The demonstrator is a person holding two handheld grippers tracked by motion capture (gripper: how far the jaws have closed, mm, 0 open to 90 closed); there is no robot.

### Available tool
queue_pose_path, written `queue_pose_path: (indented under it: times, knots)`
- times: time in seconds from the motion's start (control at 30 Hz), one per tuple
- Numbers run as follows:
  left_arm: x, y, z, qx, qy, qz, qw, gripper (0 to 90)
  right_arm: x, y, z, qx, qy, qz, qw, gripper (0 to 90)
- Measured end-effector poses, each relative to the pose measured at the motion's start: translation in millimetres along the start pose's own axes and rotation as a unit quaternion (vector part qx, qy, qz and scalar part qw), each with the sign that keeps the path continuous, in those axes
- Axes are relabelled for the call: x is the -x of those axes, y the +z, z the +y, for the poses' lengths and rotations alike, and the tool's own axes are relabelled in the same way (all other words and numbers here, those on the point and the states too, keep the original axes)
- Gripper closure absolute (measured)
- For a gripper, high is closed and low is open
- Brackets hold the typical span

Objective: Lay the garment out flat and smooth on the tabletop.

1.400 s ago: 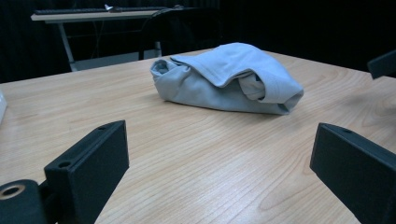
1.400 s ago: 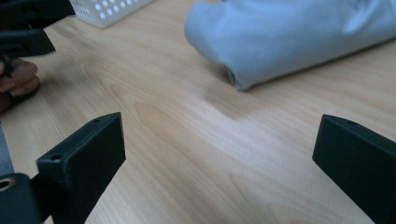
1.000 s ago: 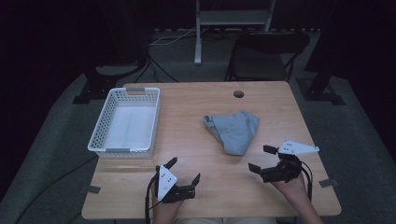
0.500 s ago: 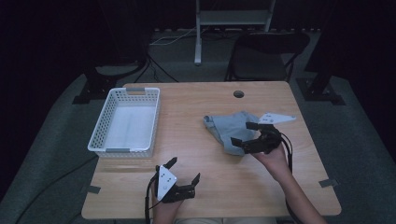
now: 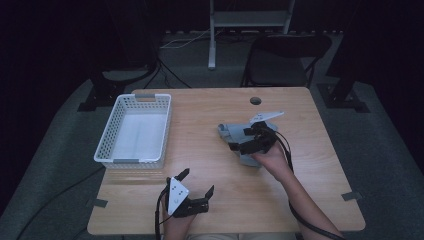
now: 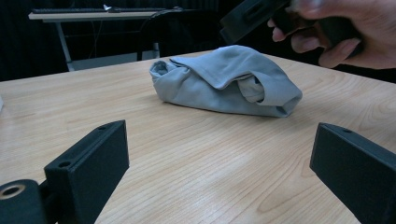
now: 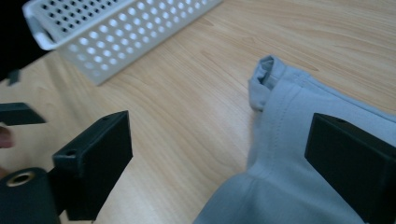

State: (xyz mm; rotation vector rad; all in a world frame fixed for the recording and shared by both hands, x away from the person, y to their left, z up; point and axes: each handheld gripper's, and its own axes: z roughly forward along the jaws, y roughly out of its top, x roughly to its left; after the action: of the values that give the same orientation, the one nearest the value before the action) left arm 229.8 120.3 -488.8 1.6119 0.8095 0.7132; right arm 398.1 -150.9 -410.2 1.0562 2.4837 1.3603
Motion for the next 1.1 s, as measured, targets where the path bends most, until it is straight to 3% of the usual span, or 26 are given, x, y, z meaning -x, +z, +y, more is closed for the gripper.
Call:
queue_pose_path:
  times: [0.17, 0.4, 0.7, 0.93, 1.0, 1.1]
  knots:
    - [0.2, -0.2, 0.0, 0.001, 0.000, 0.000, 1.0000, 5.4, 7.4, 14.1, 1.0, -0.026, 0.000, -0.029, 0.9992, 8.3]
    - [-0.4, 0.0, 0.1, -0.001, -0.002, 0.001, 1.0000, 5.4, 10.2, 33.3, -5.2, -0.068, -0.016, -0.069, 0.9951, 11.1]
    - [-0.7, -0.2, 0.0, 0.000, -0.002, 0.001, 1.0000, 5.4, 8.6, 46.4, -7.4, -0.088, -0.023, -0.093, 0.9916, 20.6]
    - [-0.6, -0.6, -0.2, 0.001, -0.001, 0.000, 1.0000, 5.4, 5.3, 55.9, -10.2, -0.114, -0.038, -0.114, 0.9862, 24.3]
    - [-0.7, -0.4, -0.1, 0.001, -0.002, -0.001, 1.0000, 5.4, 3.4, 59.7, -11.9, -0.122, -0.047, -0.127, 0.9832, 31.2]
    - [-1.3, -0.4, -0.1, 0.001, -0.004, -0.001, 1.0000, 5.4, 5.9, 59.2, -12.2, -0.123, -0.040, -0.133, 0.9826, 43.7]
